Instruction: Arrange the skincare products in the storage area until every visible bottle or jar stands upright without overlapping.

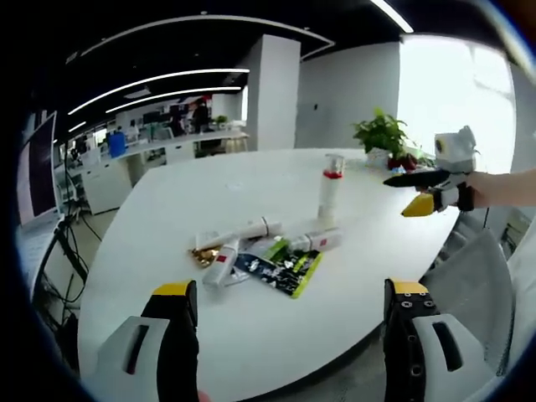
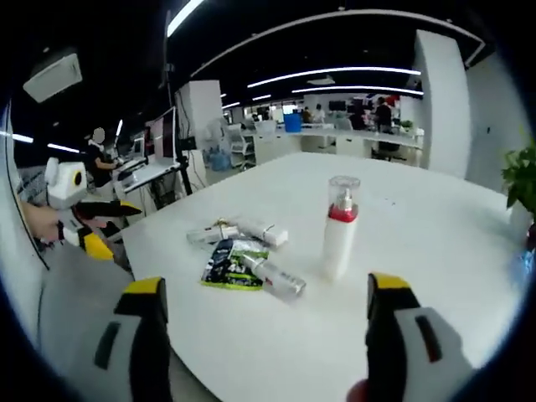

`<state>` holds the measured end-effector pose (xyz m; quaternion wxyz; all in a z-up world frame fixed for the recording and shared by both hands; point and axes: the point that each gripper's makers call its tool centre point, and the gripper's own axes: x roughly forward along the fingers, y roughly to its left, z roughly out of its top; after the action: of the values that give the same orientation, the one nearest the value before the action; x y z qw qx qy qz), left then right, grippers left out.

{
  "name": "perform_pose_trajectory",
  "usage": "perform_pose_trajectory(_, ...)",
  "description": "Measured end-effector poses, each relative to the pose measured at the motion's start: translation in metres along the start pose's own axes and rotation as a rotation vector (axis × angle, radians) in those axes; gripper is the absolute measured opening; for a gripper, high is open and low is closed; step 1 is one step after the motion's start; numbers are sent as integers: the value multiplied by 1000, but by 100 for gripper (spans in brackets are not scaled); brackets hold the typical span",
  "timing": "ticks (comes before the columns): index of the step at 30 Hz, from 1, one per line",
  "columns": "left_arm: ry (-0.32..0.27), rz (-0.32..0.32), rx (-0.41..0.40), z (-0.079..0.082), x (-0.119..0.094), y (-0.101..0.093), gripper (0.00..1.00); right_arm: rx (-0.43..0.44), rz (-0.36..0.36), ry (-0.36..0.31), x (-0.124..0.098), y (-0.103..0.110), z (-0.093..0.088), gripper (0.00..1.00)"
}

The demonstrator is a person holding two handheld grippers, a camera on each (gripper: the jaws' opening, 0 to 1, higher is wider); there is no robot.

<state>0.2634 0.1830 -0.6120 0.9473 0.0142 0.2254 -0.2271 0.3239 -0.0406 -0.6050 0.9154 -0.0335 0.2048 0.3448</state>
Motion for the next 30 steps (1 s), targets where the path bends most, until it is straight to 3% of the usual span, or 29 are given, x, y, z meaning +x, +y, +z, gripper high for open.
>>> perform_pose_trajectory(9, -1, -1, -1, 0, 0, 0, 90, -7, -33, 13, -17, 20, -14, 100)
perform_pose_trajectory(17, -1, -1, 6, 0, 0, -1, 90, 70, -153, -37, -29, 14, -14, 100)
perform_pose_trajectory(19, 2, -1, 7, -1, 0, -1, 90, 25, -191, -27, -31, 9, -13, 100)
perform_pose_trajectory(23, 2, 0, 5, -1, 1, 0, 90, 24, -223, -26, -32, 7, -15, 100)
perform_pose_trajectory(30, 3, -7, 8, 0, 2, -1, 90, -44, -214, 12, -27, 10, -21, 100)
